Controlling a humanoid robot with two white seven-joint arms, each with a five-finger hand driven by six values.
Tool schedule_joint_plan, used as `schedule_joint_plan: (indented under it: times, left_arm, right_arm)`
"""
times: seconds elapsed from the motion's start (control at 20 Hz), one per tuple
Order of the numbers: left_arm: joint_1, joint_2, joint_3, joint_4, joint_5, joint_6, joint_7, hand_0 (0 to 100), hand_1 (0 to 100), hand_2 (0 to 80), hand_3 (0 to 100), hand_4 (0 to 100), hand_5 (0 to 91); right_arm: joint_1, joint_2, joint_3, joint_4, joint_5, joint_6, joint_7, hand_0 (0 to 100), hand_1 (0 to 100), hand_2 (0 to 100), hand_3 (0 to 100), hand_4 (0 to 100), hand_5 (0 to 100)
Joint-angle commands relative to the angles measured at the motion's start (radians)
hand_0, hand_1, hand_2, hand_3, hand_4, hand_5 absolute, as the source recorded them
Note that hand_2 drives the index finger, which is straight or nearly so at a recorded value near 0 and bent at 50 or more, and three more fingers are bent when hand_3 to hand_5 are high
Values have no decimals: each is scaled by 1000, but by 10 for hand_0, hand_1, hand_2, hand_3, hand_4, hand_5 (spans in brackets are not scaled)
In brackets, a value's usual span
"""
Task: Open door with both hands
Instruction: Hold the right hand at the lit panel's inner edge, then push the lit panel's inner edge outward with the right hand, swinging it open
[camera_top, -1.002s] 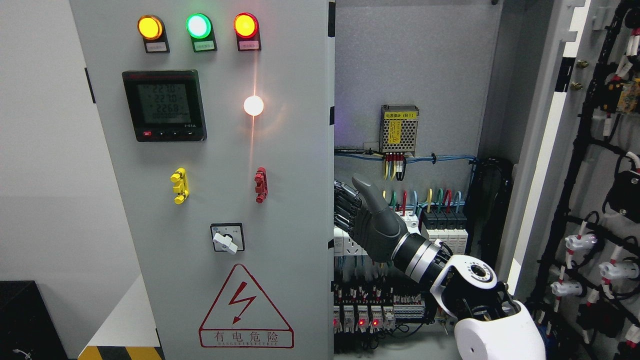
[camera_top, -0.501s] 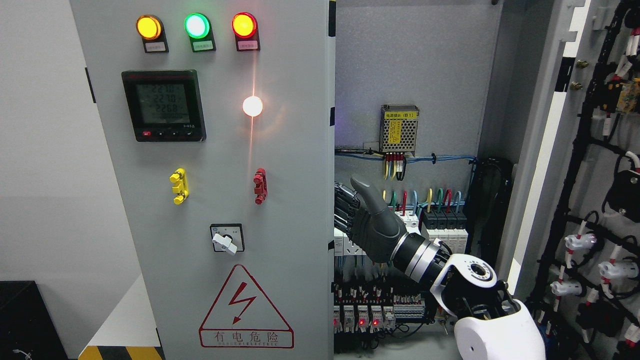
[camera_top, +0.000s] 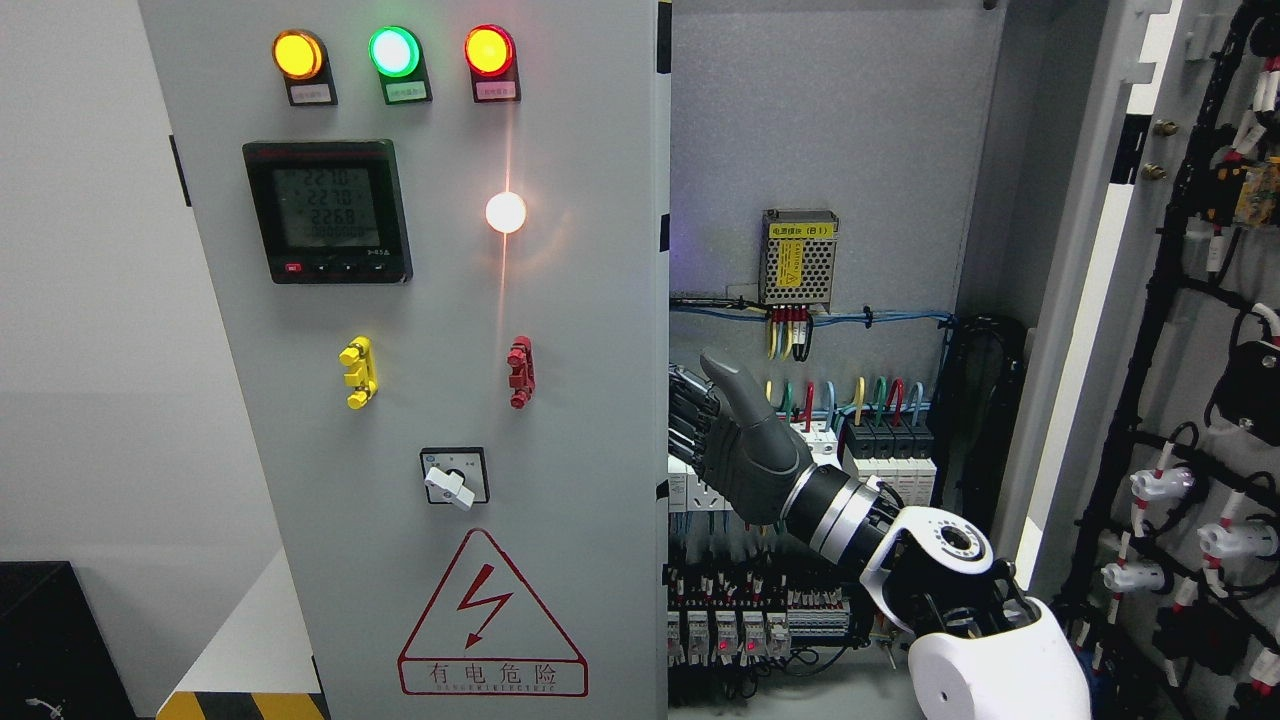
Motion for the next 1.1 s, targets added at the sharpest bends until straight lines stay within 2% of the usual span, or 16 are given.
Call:
schedule_joint_plan:
  times: [0.0,1.05]
  left_arm:
    - [0,0,-14,12,11,1,0,0,0,0,0,0,0]
    - [0,0,-14,12,11,1,0,0,0,0,0,0,0]
  right_arm:
    - [-1,-1,1,1,0,0,16,192,0,0,0,0,0]
    - [-8,-1,-1,6,0,-1,19,192,0,0,0,0,0]
